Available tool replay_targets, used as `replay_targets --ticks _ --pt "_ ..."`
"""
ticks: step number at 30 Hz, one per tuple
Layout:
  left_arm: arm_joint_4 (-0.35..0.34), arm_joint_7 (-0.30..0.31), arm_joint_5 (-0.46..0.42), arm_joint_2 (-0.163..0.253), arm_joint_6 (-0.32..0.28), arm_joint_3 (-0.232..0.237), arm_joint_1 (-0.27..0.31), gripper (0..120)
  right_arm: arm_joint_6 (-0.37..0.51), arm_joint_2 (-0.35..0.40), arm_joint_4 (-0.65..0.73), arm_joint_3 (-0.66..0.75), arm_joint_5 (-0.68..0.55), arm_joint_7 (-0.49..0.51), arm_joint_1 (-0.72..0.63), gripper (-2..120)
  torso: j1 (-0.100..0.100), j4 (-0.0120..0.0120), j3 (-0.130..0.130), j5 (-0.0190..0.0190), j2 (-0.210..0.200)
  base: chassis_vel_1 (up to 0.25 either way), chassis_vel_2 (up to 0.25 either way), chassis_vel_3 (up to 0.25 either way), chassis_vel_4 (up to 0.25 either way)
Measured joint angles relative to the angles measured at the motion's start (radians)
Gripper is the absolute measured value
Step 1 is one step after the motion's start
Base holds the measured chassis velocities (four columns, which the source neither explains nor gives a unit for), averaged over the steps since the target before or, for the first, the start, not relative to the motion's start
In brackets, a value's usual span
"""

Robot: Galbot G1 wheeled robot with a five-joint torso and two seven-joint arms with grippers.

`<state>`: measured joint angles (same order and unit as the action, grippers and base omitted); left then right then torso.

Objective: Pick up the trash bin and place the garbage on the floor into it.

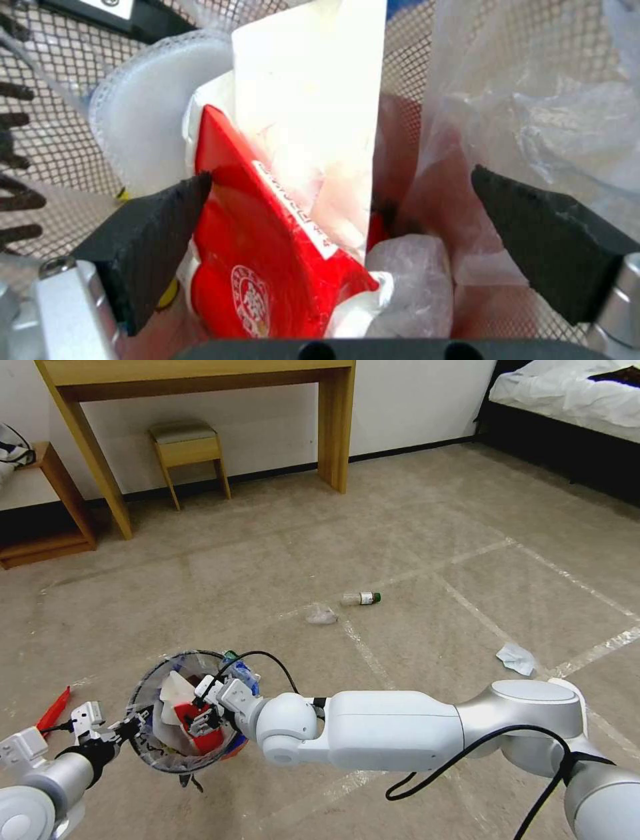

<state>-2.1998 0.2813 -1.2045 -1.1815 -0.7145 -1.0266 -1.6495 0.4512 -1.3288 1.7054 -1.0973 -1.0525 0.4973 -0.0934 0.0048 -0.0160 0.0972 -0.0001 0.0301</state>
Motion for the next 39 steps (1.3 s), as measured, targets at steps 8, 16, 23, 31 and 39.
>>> replay_targets --ticks 8,16,23,31,39 --pt "0.005 0.001 0.0 0.001 0.0 0.0 0.001 1 0.001 0.004 0.022 0.002 -0.001 0.006 0.003 100 0.0 0.0 0.0 0.0 0.0 0.0 0.0 0.0 0.0" --pt "0.006 0.003 0.001 -0.001 0.001 -0.002 0.0 1 0.002 0.003 0.035 0.014 -0.001 0.009 0.008 100 0.0 0.0 0.0 0.0 0.0 0.0 0.0 0.0 0.0" --pt "0.012 0.004 0.001 0.001 0.001 -0.004 0.002 0 0.002 0.006 0.058 0.029 -0.007 0.011 0.013 100 0.0 -0.0001 0.0 0.0001 0.0 0.0 0.0 0.0 0.0" --pt "0.023 0.007 0.002 0.001 0.001 -0.004 0.008 0 -0.015 0.013 0.078 0.037 -0.011 0.008 0.007 100 0.0 0.0 0.0 0.0002 0.0 0.0 0.0 0.0 0.0" --pt "0.025 0.018 0.007 -0.001 0.001 -0.002 0.009 0 -0.045 0.015 0.073 0.036 -0.01 -0.007 -0.01 100 0.0 0.0 0.0 0.0001 0.0 0.0 0.0 0.0 0.0"
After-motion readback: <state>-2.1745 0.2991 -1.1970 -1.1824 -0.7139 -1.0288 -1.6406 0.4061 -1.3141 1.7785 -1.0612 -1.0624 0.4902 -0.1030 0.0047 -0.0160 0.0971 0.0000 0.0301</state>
